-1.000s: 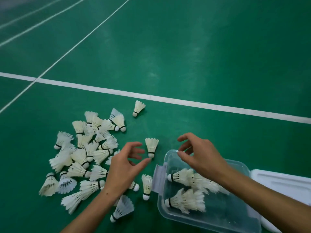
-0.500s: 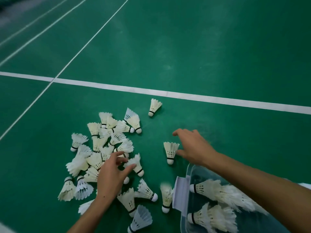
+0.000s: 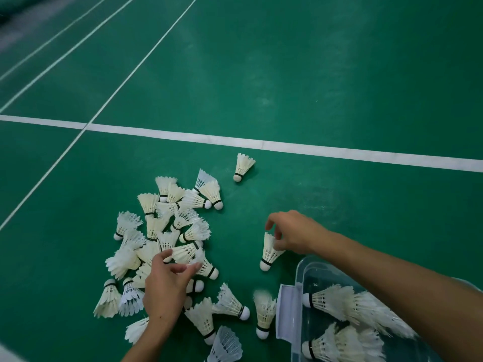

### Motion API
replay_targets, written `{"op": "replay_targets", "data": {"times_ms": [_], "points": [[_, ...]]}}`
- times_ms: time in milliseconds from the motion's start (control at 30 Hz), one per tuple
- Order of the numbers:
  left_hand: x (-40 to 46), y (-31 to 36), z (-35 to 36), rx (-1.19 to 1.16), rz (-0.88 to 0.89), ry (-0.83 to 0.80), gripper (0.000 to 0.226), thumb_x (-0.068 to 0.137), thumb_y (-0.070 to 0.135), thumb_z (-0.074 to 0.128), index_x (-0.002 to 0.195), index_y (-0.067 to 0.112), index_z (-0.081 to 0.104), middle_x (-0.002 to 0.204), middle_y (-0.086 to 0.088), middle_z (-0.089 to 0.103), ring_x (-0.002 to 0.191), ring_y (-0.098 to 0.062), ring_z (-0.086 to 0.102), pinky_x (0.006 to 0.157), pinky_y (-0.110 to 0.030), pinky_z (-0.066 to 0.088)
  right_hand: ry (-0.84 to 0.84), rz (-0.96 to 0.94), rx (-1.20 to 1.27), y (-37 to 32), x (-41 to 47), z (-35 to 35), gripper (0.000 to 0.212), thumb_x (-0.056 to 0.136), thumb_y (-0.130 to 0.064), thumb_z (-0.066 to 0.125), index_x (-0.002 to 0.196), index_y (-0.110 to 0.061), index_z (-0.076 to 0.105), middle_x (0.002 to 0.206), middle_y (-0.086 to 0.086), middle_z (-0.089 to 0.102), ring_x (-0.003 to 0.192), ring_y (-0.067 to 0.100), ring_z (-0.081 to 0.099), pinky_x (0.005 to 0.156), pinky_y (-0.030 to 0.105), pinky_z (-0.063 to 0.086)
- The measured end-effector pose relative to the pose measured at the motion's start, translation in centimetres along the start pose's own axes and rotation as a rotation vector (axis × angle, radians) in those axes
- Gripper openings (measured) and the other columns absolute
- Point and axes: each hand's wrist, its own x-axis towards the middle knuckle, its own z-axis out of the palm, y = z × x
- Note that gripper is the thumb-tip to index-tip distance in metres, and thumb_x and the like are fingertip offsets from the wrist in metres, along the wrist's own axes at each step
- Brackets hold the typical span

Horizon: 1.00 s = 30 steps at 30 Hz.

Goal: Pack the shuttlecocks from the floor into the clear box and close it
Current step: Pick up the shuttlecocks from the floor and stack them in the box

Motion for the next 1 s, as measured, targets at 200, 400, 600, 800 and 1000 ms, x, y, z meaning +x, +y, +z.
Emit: {"op": "replay_targets", "data": {"times_ms": [200,400,600,800,1000], "points": [[1.5,-0.8,0.4,-0.143,-0.147,-0.074,0.083,0.065,0.055,0.093,0.129,0.008,0.066,0.090,0.008,0.076,0.094,-0.019,0.072,0.091,-0.049,0.058,0.018,-0.031,0.050,-0.2,-0.1,0.0,0.041,0.092,-0.020,0.077,0.130,-0.021,0.061,0.097,-0.010,0.066,0.095,0.017,0.065,0.086,0.043,0.058],[1.3,0.2,-0.1,-0.238,-0.106,-0.127,0.043,0.067,0.047,0.092,0.101,0.022,0.081,0.087,0.007,0.079,0.089,-0.015,0.075,0.087,-0.046,0.061,0.167,-0.050,0.182,-0.2,-2.2,-2.3,0.037,0.091,-0.021,0.079,0.125,-0.021,0.065,0.097,-0.010,0.070,0.092,0.014,0.067,0.087,0.044,0.058],[-1.2,3.0,-1.1,-0.251,0.045,-0.104,0.032,0.073,0.046,0.090,0.098,0.026,0.083,0.085,0.012,0.079,0.084,-0.009,0.075,0.081,-0.047,0.064,0.390,-0.066,0.336,-0.4,-7.0,-4.4,0.036,0.090,-0.016,0.079,0.123,-0.021,0.065,0.095,-0.011,0.070,0.084,0.013,0.068,0.088,0.043,0.058],[-5.4,7.8,-3.6,-0.453,0.243,-0.190,0.035,0.072,0.033,0.092,0.102,0.018,0.082,0.085,0.008,0.081,0.083,-0.008,0.078,0.080,-0.031,0.065,0.584,-0.057,0.458,-0.7,-14.9,-5.1,0.039,0.089,-0.015,0.082,0.124,-0.023,0.066,0.093,-0.009,0.070,0.077,0.007,0.070,0.074,0.028,0.060],[-11.4,13.1,-5.6,-0.625,0.398,-0.350,0.031,0.072,0.020,0.093,0.101,0.012,0.083,0.083,0.003,0.082,0.079,-0.017,0.077,0.077,-0.027,0.064,0.703,0.108,0.505,1.3,-24.9,-2.7,0.042,0.089,-0.014,0.082,0.125,-0.025,0.064,0.094,-0.007,0.070,0.079,0.010,0.072,0.075,0.023,0.058]]}}
